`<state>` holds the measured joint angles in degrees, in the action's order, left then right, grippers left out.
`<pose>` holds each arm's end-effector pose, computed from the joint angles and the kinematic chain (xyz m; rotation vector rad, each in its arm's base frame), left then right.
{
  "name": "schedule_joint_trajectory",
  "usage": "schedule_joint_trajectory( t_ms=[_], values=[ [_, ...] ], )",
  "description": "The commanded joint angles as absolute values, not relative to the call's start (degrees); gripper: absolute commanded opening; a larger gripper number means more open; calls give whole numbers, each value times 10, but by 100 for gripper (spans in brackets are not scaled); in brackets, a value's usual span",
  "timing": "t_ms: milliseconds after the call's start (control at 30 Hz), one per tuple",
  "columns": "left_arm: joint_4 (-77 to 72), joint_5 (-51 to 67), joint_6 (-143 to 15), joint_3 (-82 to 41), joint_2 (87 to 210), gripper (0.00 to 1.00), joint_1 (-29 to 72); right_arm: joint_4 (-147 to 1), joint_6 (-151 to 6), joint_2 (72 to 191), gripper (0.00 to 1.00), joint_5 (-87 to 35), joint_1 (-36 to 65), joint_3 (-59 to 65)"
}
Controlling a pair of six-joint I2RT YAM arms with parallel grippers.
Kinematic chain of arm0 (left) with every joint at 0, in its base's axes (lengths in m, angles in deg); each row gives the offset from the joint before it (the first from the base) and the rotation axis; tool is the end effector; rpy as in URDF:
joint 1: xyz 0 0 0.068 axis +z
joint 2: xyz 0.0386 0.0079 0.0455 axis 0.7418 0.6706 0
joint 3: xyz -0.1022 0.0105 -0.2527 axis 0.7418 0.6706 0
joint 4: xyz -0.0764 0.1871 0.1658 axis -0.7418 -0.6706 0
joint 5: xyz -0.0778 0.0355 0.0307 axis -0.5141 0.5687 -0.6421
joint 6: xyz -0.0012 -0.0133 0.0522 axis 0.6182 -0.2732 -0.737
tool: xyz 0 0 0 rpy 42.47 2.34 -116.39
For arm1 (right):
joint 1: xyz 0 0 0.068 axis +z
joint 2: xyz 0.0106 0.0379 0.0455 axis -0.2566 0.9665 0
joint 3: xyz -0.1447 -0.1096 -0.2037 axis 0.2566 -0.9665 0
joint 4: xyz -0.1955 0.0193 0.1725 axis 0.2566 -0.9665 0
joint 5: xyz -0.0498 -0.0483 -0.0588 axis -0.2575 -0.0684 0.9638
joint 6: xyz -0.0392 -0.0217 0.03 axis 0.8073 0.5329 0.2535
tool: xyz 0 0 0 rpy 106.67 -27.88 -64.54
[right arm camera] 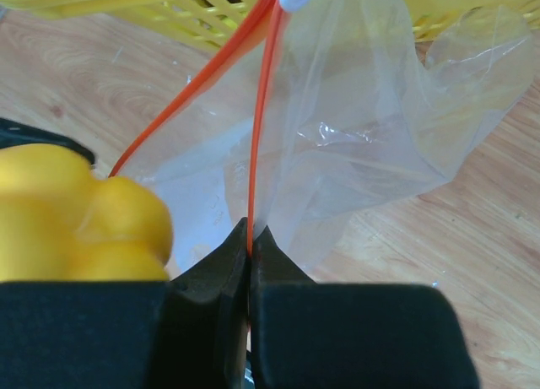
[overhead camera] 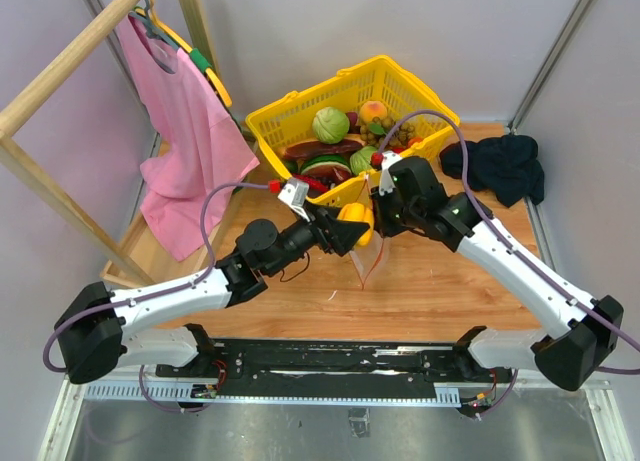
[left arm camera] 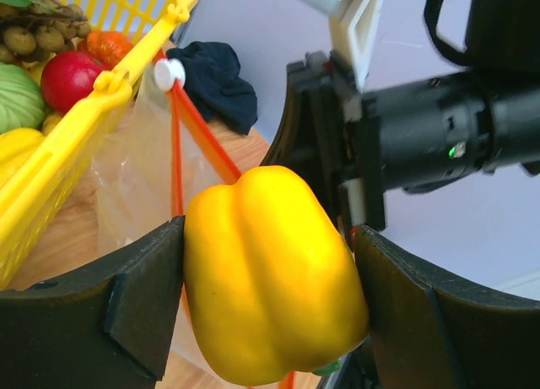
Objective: Place the food in the zip-top bag and seal the zipper
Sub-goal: Place the fake vegetable in the zipper food storage bag.
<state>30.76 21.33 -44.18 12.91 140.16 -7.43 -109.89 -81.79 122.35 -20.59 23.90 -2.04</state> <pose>0.1562 -0.2198 0.3092 0.2437 1.5274 -1.1558 0.2090 0.1701 0.3502 -0.4842 2.2578 0.5546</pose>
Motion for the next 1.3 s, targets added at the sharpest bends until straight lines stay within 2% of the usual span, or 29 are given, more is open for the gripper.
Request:
schedule_joint_trajectory(
  t_ms=[0, 200, 467, 1000, 1267],
  values=[
    [416, 227, -499, 170, 1400, 39, -87, -1086, -828, 1199, 1, -251, 225, -27],
    [494, 222, -576, 211, 1414, 39, -98, -1091, -829, 1177, 1, -275, 216, -29],
    [472, 273, -673, 205, 1433, 46, -126, -1093, -832, 1170, 1, -309, 213, -26],
    [234, 473, -801, 70, 1539, 50, -193, -1105, -829, 1153, 1, -346, 213, -19],
    [229, 420, -837, 65, 1528, 61, -217, -1105, -827, 1149, 1, -342, 212, -24]
  ],
)
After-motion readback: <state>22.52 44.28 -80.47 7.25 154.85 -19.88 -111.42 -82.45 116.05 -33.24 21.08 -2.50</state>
